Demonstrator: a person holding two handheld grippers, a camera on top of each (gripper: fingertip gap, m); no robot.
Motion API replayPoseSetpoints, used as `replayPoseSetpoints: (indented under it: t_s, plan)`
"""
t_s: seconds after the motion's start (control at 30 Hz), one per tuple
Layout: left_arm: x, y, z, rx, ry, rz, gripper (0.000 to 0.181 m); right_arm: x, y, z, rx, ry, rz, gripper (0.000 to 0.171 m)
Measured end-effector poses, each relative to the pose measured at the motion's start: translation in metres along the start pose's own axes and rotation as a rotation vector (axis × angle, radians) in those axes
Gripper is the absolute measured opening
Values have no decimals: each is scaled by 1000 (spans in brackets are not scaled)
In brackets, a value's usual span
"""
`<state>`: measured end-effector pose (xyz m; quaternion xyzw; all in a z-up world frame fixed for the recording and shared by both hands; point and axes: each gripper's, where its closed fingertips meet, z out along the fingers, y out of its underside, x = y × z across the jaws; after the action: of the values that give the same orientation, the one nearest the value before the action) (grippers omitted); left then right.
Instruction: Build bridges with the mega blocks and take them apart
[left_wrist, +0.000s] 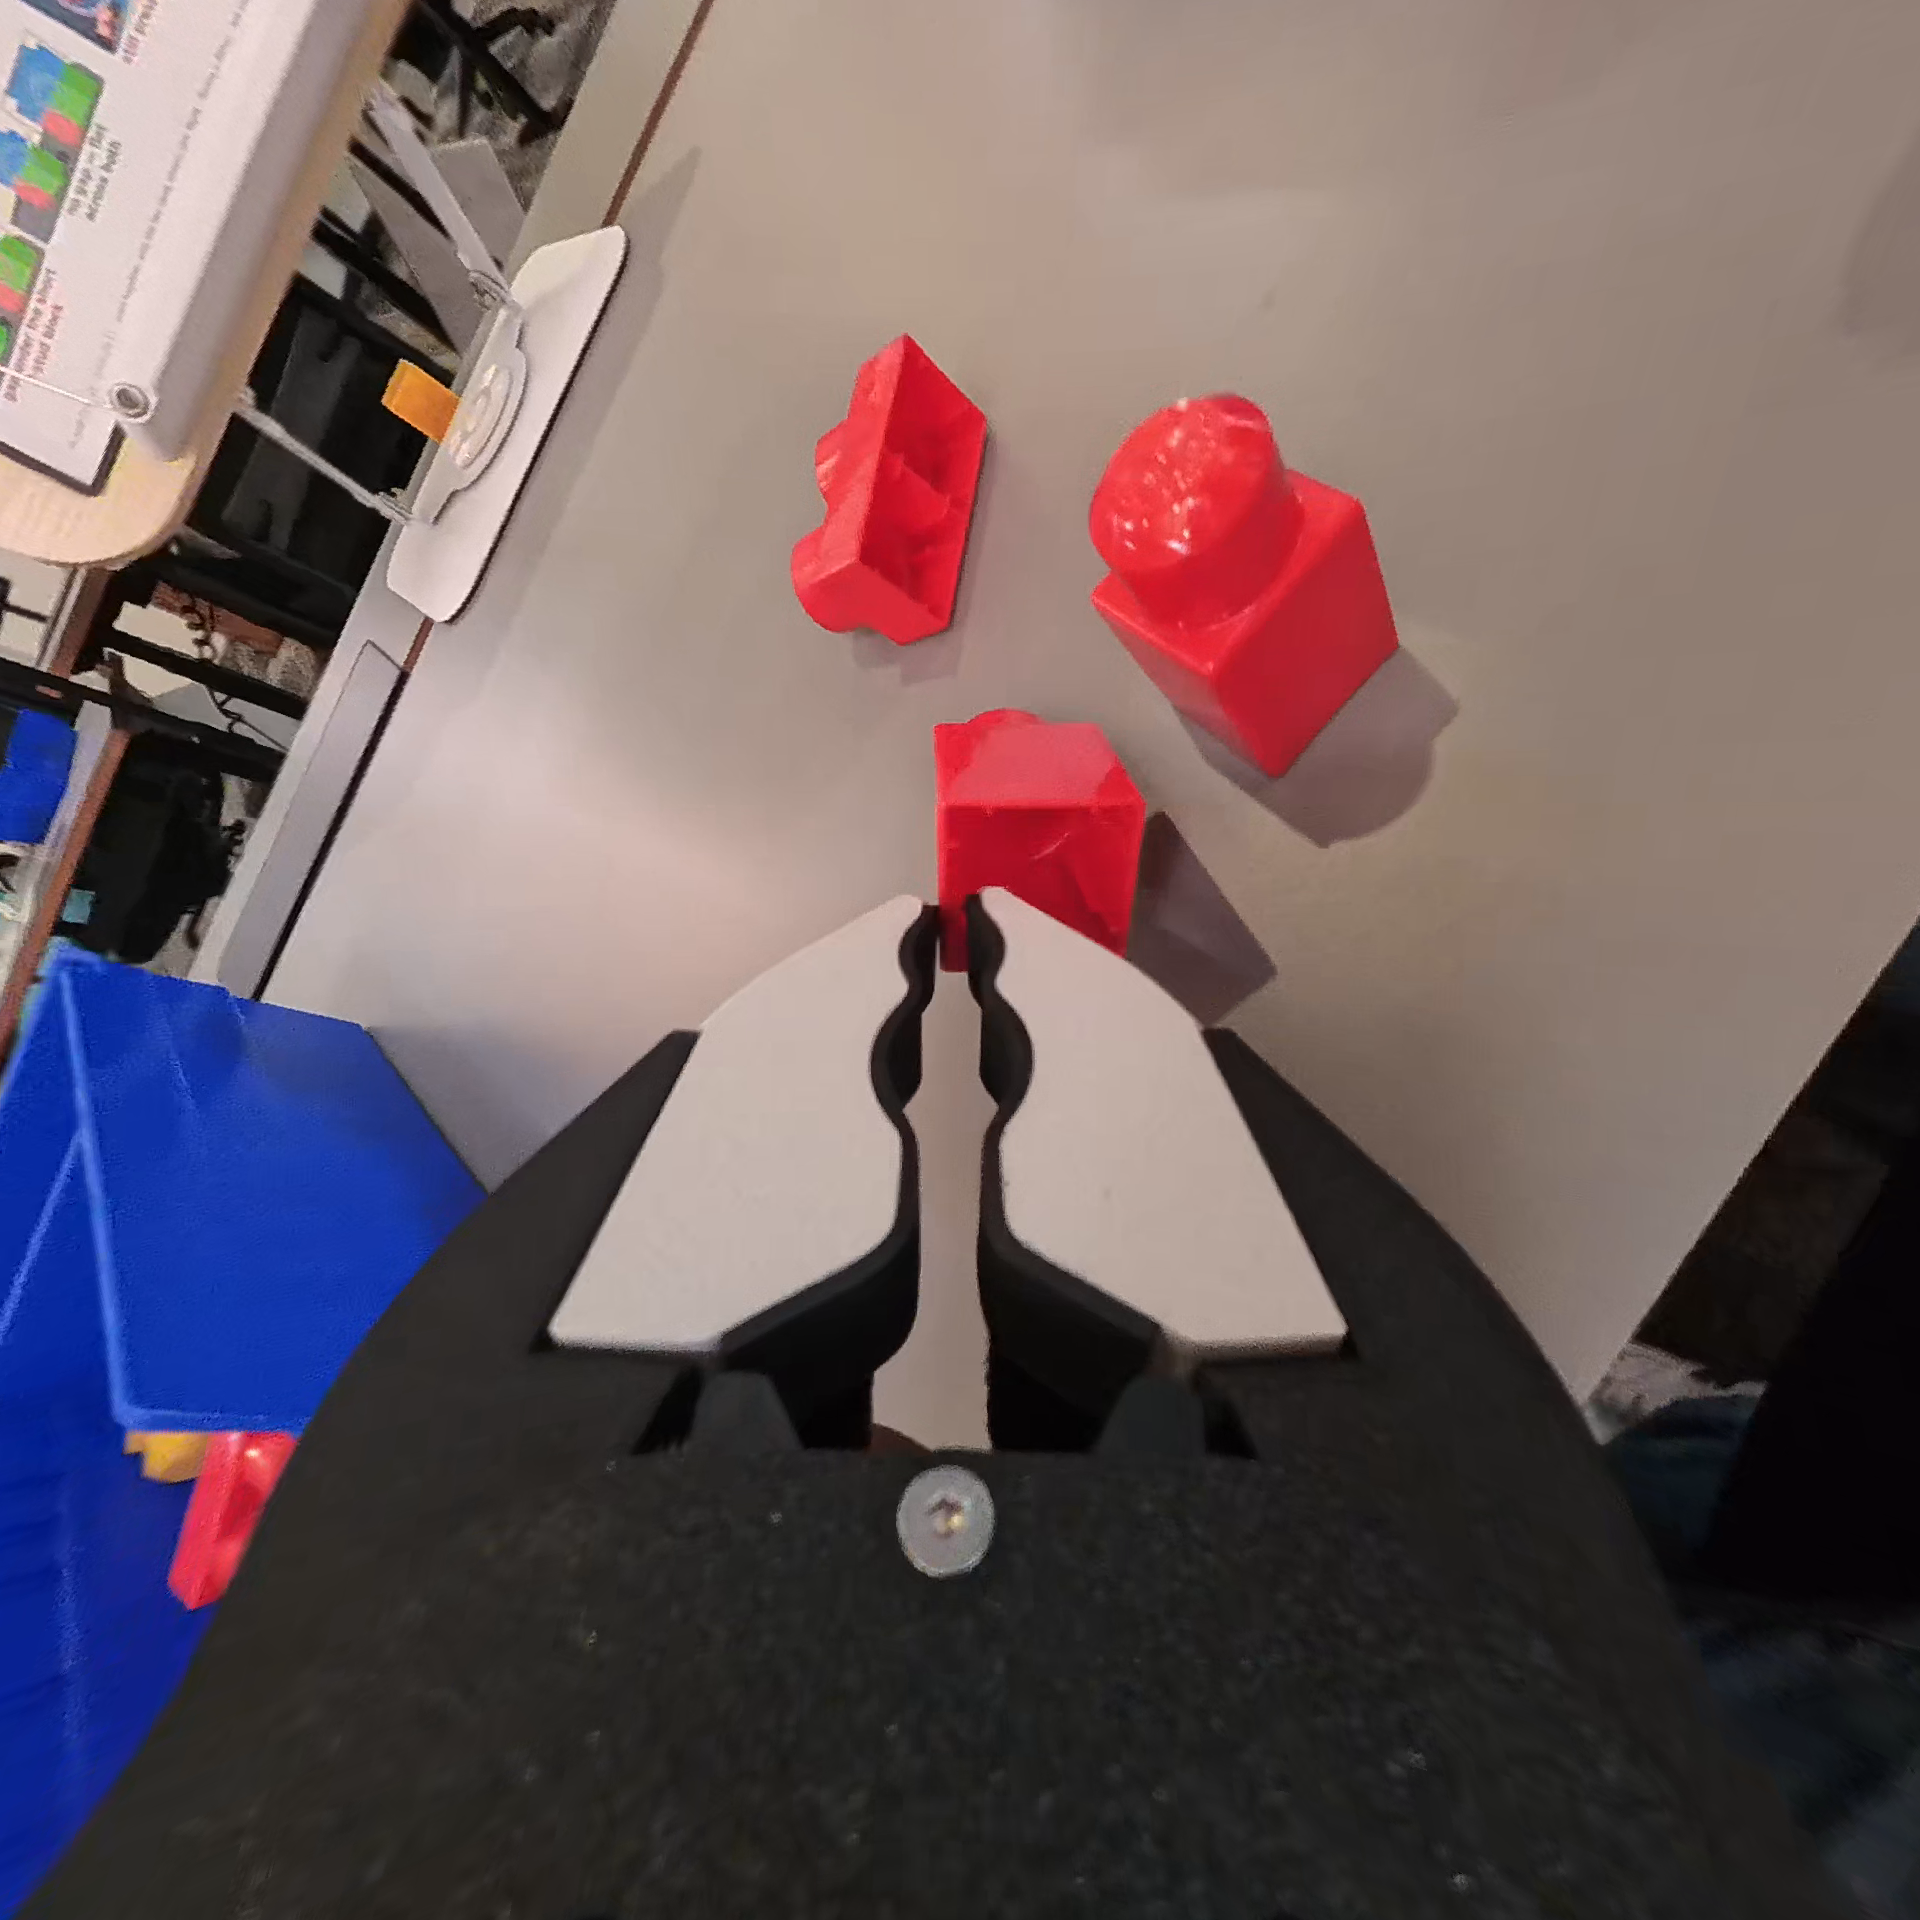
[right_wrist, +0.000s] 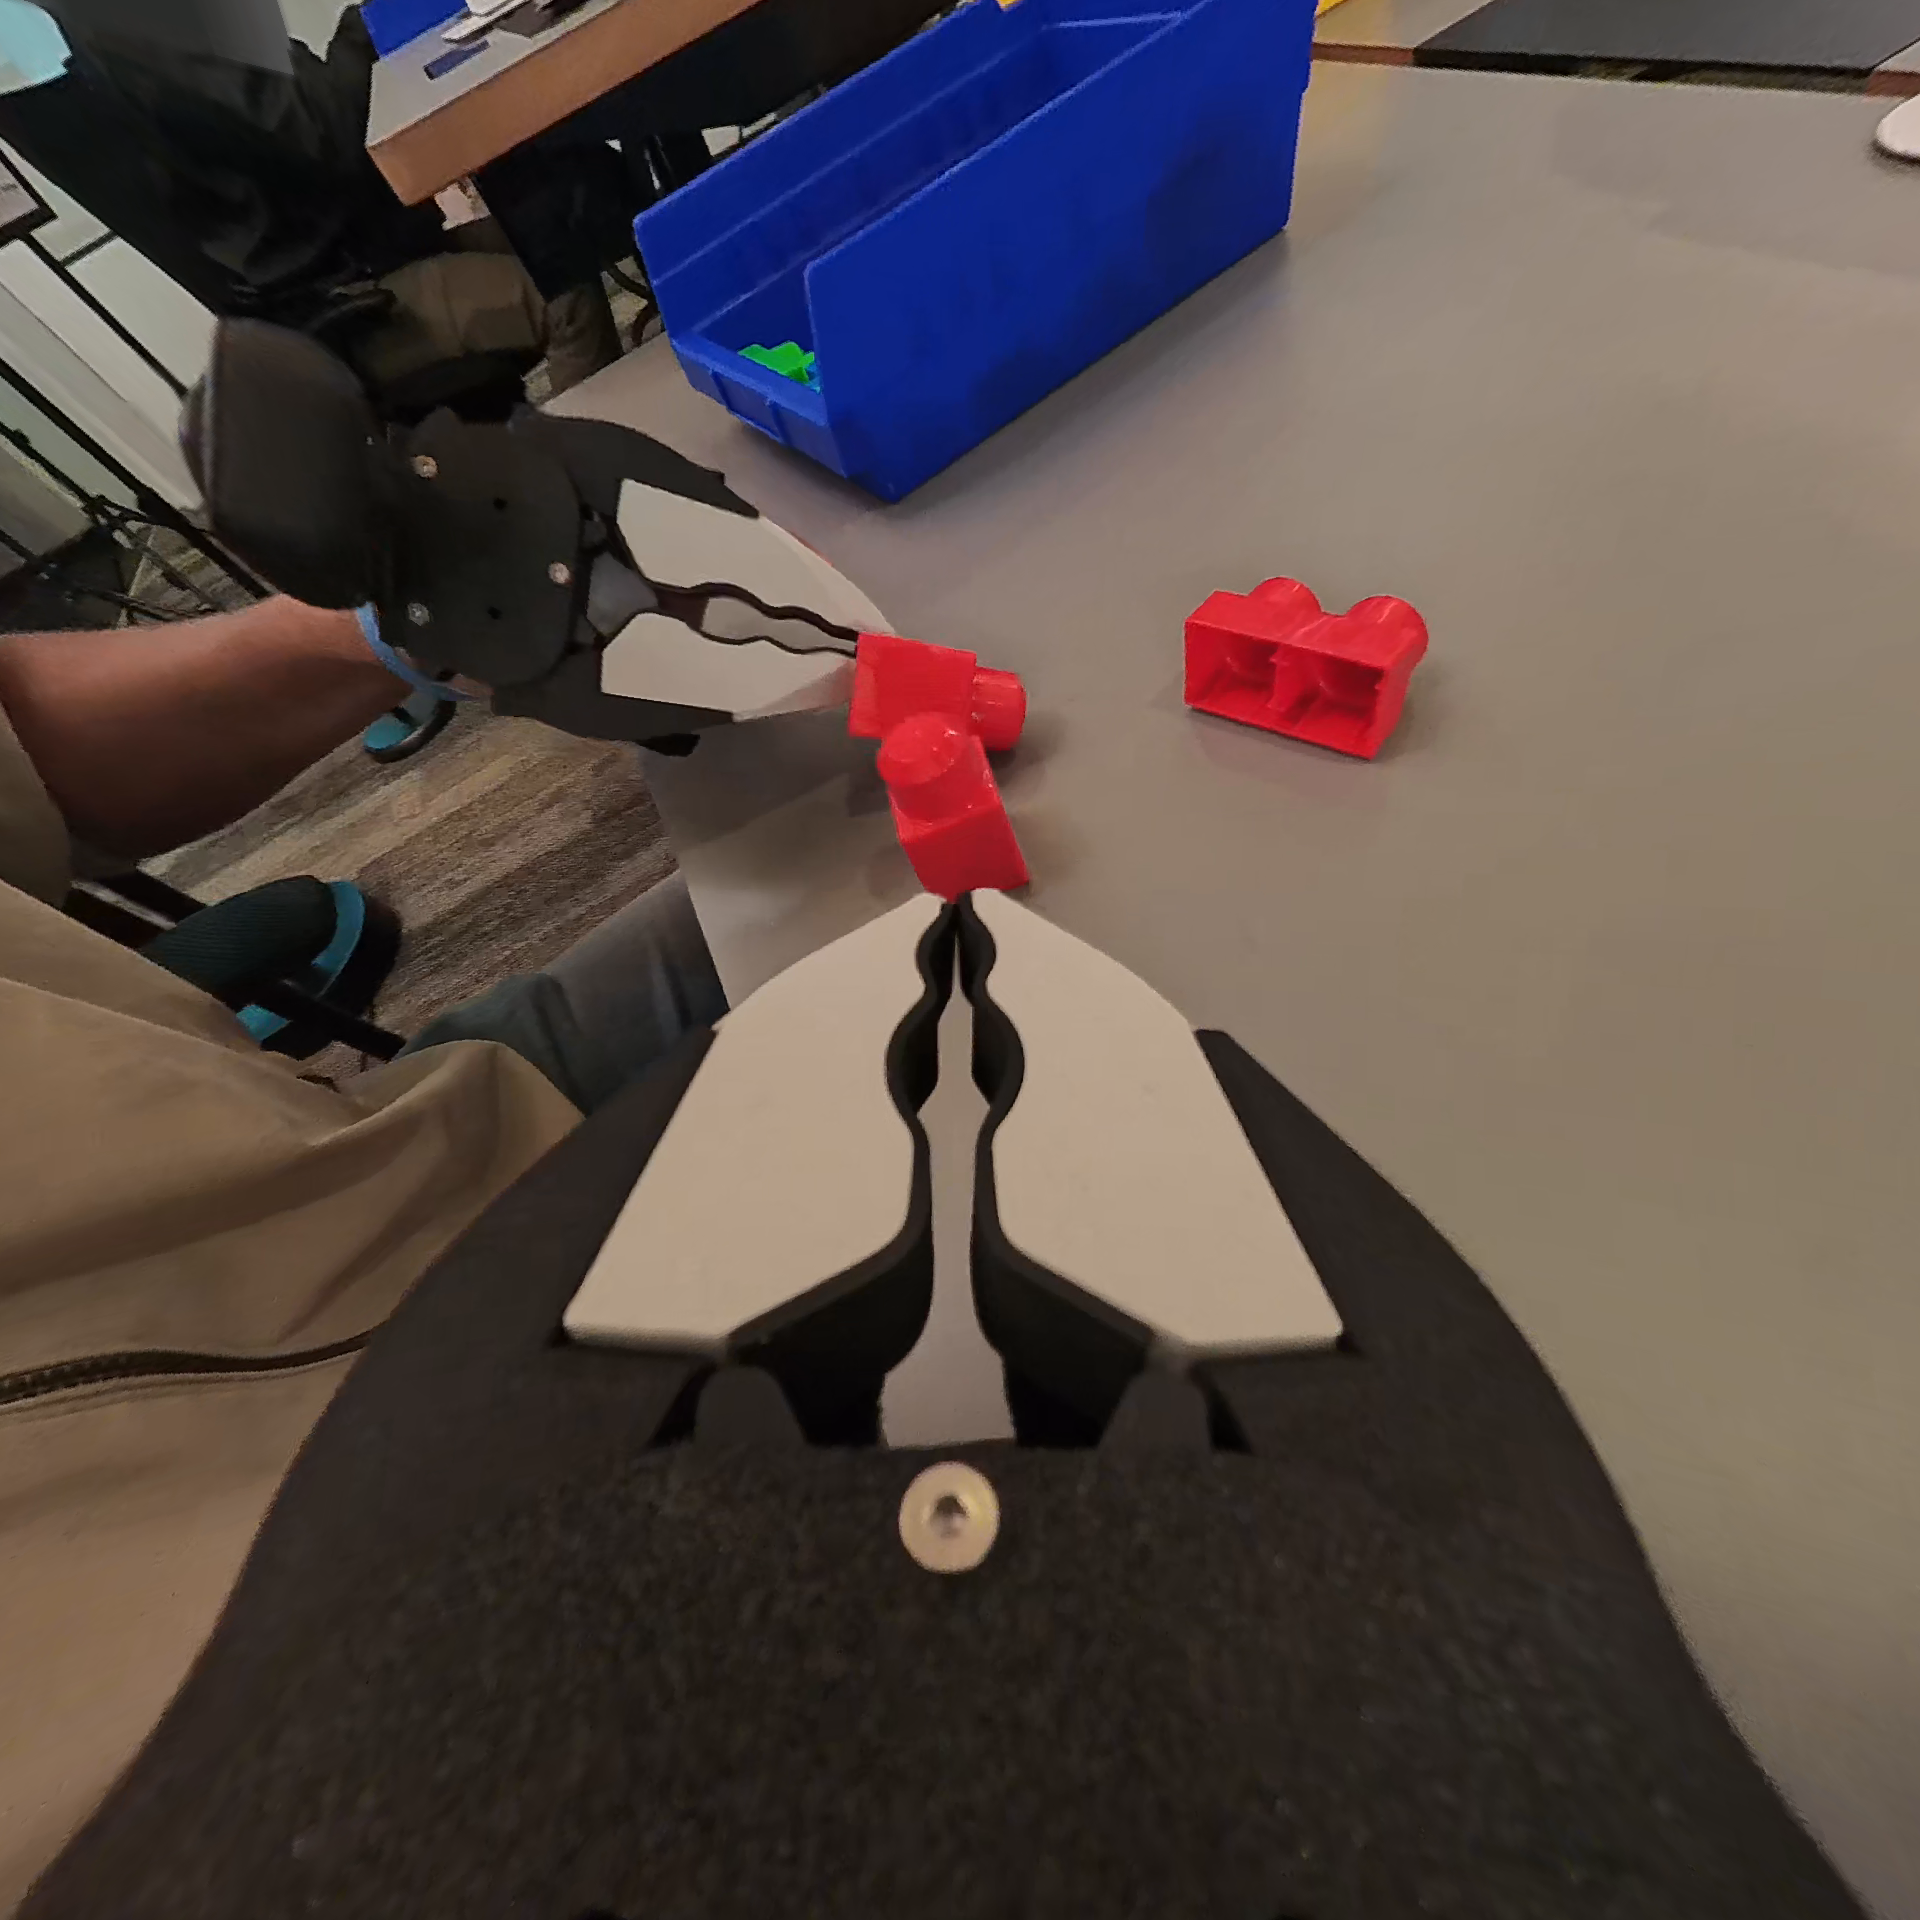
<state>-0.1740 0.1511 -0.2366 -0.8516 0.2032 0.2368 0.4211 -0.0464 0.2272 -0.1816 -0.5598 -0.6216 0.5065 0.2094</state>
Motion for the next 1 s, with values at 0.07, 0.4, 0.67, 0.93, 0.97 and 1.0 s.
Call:
replayPoseSetpoints:
  t_s: [0.07,0.4,0.67,0.93,0.97,1.0]
  plan:
    - [-2,-3,-3,32,13,-62,5,-2,-1,5,7,-20,36,0]
    - [-37,-61,-23,323,11,-282,5,-11,-45,47,150,-355,401,31]
    - [-40,-106,-24,481,12,-342,5,-6,-77,46,229,-666,733,43]
    - [-23,-120,-16,504,30,-302,5,-7,-75,44,223,-694,790,45]
    - [-22,-120,-15,500,35,-304,5,-5,-75,45,228,-686,789,36]
    - [-22,-119,-14,492,30,-309,5,-5,-74,45,224,-680,783,35]
